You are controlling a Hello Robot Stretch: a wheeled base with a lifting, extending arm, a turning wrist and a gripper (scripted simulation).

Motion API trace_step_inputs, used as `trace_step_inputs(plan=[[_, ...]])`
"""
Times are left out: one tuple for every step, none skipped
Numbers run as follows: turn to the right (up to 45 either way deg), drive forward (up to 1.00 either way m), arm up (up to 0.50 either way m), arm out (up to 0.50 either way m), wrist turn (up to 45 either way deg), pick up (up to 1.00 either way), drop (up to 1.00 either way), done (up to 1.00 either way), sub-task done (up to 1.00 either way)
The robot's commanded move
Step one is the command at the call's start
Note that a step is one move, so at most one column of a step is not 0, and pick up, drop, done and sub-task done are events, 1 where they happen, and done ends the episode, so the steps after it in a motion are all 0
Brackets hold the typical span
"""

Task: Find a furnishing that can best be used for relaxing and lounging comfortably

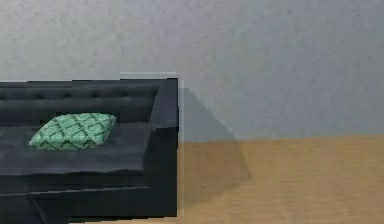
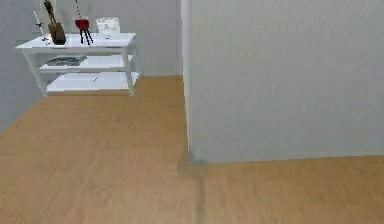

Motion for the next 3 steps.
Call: trace_step_inputs(plan=[[-45.0, 0.0, 0.0, 0.0, 0.0, 0.0, 0.0, 0.0, 0.0], [-12.0, 0.0, 0.0, 0.0, 0.0, 0.0, 0.0, 0.0, 0.0], [0.0, 0.5, 0.0, 0.0, 0.0, 0.0, 0.0, 0.0, 0.0]])
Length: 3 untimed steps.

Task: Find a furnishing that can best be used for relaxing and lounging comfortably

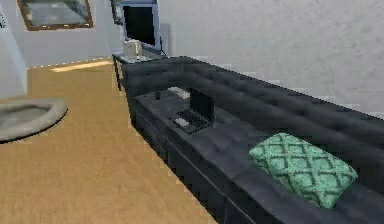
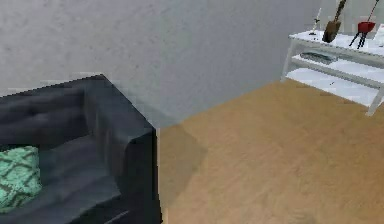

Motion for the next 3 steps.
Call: trace_step_inputs(plan=[[-45.0, 0.0, 0.0, 0.0, 0.0, 0.0, 0.0, 0.0, 0.0], [-24.0, 0.0, 0.0, 0.0, 0.0, 0.0, 0.0, 0.0, 0.0], [0.0, 0.15, 0.0, 0.0, 0.0, 0.0, 0.0, 0.0, 0.0]])
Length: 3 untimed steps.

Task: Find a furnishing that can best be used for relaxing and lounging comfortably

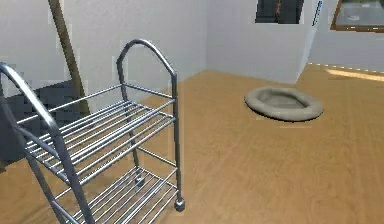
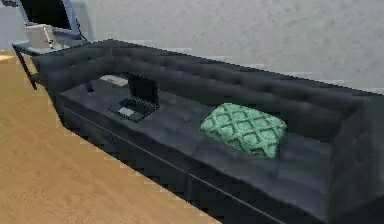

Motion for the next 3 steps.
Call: trace_step_inputs(plan=[[45.0, 0.0, 0.0, 0.0, 0.0, 0.0, 0.0, 0.0, 0.0], [42.0, 0.0, 0.0, 0.0, 0.0, 0.0, 0.0, 0.0, 0.0], [0.0, 0.0, 0.0, 0.0, 0.0, 0.0, 0.0, 1.0, 0.0]])
